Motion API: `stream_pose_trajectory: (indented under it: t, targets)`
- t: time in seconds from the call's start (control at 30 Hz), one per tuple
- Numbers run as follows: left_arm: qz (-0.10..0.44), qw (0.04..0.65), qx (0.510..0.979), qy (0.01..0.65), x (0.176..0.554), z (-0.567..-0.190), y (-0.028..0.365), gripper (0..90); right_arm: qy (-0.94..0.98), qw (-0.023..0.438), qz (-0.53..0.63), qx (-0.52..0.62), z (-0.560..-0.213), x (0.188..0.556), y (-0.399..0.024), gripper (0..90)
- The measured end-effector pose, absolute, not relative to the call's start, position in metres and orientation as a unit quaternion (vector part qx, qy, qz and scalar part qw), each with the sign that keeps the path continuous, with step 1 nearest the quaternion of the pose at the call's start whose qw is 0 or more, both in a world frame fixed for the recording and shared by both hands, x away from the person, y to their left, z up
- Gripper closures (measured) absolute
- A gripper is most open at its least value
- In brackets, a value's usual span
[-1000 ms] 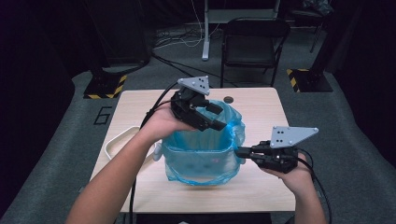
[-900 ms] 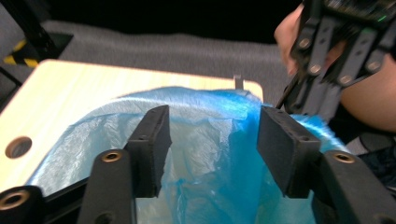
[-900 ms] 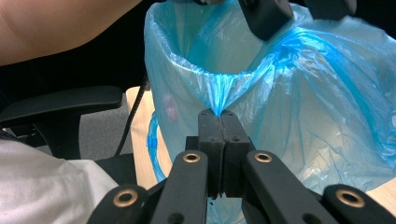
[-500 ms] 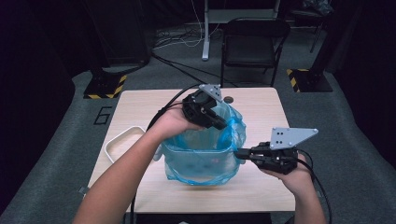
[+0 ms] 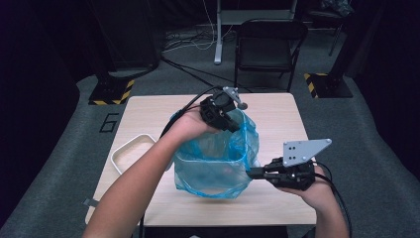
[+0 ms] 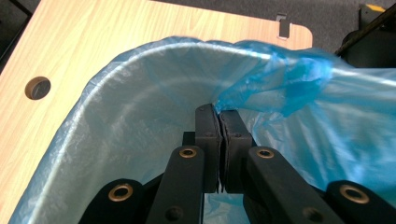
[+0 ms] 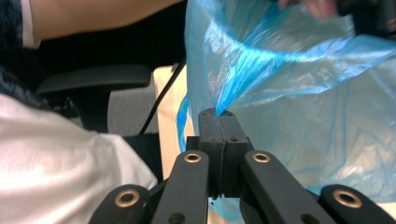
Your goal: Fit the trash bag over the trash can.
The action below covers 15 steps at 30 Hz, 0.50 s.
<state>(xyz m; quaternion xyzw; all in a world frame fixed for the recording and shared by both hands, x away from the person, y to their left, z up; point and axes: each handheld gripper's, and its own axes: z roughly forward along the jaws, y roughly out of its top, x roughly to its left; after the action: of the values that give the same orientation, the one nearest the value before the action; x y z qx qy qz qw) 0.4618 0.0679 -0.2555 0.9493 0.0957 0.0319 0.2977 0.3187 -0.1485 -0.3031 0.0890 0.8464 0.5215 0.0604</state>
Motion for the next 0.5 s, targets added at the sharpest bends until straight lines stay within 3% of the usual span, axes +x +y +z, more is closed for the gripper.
stream_pose_trajectory:
  t: [0.07, 0.33, 0.5]
  targets:
    - [0.033, 0.291, 0.951, 0.098, 0.464, -0.257, 0.067, 85.4, 0.854, 0.064, 0.508, 0.092, -0.306, 0.32, -0.148, 90.0]
    - [0.03, 0.274, 0.955, 0.11, 0.47, -0.265, 0.064, 65.4, 0.868, 0.056, 0.483, 0.101, -0.313, 0.325, -0.144, 90.0]
    - [0.029, 0.264, 0.959, 0.102, 0.469, -0.268, 0.061, 63.8, 0.873, 0.051, 0.473, 0.105, -0.317, 0.328, -0.145, 90.0]
